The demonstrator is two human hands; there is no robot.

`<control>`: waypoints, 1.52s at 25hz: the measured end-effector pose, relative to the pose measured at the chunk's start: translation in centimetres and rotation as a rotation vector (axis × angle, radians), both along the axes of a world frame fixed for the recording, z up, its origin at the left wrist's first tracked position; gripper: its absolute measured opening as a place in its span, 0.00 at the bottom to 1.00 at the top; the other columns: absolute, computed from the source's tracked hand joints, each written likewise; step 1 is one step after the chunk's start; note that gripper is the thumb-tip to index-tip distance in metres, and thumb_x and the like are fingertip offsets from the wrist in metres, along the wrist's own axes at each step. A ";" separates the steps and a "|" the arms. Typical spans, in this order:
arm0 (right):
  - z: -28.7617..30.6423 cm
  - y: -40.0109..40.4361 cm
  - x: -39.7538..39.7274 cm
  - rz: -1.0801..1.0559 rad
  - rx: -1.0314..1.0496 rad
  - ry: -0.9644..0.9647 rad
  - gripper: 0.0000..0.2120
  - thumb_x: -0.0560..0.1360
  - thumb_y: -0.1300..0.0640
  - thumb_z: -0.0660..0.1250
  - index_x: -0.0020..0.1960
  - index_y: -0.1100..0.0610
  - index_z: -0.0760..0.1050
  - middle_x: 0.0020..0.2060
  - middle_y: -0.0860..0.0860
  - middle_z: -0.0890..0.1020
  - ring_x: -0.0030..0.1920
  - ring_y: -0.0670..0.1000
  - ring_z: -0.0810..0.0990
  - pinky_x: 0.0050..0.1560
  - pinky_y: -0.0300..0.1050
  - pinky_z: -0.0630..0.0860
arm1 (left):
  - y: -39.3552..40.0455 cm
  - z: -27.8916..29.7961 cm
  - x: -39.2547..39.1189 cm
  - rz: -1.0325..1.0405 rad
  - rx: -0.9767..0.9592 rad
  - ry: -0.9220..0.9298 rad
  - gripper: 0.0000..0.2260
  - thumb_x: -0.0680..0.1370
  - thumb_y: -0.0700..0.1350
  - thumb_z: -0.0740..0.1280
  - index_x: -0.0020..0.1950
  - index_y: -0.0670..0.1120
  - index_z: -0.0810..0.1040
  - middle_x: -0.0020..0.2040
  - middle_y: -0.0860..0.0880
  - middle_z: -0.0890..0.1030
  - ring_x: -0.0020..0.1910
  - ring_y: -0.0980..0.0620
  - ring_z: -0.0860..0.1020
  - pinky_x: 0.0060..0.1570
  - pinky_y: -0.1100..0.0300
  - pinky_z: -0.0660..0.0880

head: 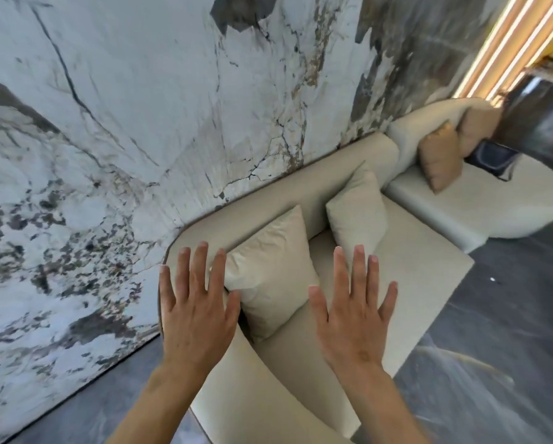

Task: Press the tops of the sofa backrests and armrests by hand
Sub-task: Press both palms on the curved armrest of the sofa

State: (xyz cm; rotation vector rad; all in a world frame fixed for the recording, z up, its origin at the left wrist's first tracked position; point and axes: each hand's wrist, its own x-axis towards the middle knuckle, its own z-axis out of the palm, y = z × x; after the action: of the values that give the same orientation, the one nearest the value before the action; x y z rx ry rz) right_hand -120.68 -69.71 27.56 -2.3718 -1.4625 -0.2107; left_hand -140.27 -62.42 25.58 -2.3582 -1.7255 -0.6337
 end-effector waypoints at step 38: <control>-11.9 -1.6 -28.4 -0.621 -0.270 0.148 0.31 0.79 0.37 0.41 0.78 0.49 0.47 0.79 0.52 0.50 0.77 0.53 0.42 0.75 0.62 0.44 | 10.2 -11.7 -19.0 -0.846 -0.280 0.174 0.27 0.79 0.53 0.53 0.74 0.42 0.67 0.75 0.39 0.67 0.76 0.38 0.62 0.73 0.36 0.58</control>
State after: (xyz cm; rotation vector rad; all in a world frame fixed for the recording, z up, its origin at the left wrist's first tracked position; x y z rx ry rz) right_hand -149.10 -71.35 15.64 -2.9291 -0.6867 0.0191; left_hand -159.28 -52.26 13.83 -3.2046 -0.7212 -0.2539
